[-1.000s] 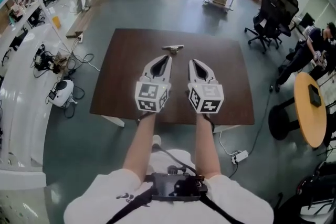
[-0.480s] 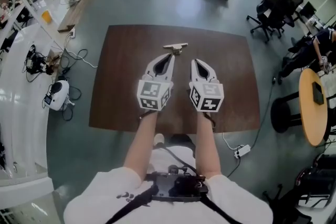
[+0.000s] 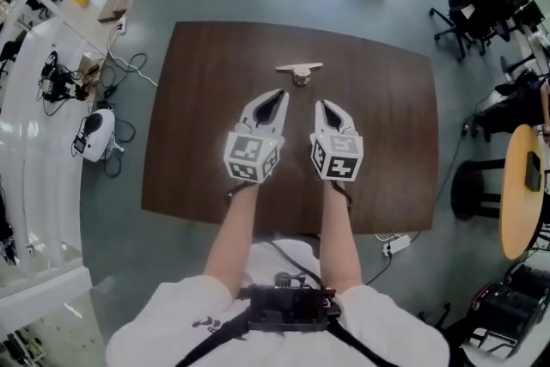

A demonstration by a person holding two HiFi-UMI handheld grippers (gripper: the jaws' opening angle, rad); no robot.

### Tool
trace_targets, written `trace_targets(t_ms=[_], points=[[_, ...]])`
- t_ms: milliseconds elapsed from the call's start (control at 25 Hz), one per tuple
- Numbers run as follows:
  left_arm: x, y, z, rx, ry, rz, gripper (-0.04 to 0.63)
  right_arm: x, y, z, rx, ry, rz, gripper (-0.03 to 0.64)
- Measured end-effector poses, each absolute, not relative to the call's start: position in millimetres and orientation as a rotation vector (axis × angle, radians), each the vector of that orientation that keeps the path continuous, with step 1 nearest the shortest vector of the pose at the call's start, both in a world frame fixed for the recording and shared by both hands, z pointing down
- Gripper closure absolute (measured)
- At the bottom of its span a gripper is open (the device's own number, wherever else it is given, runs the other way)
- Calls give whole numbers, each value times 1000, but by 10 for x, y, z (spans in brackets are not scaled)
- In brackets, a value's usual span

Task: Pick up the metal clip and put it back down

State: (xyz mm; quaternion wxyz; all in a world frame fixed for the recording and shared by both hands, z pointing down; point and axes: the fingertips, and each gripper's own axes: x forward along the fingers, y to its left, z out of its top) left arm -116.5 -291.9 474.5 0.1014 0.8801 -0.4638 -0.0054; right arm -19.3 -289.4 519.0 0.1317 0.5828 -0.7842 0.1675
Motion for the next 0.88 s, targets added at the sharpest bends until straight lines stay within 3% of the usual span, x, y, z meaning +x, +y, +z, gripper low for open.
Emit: trace_targets(t_ms=[880], points=[[-1140,-3959,6289,2374,-1377,165,565,-277,-4248,6953,1477,-2158,671,607]])
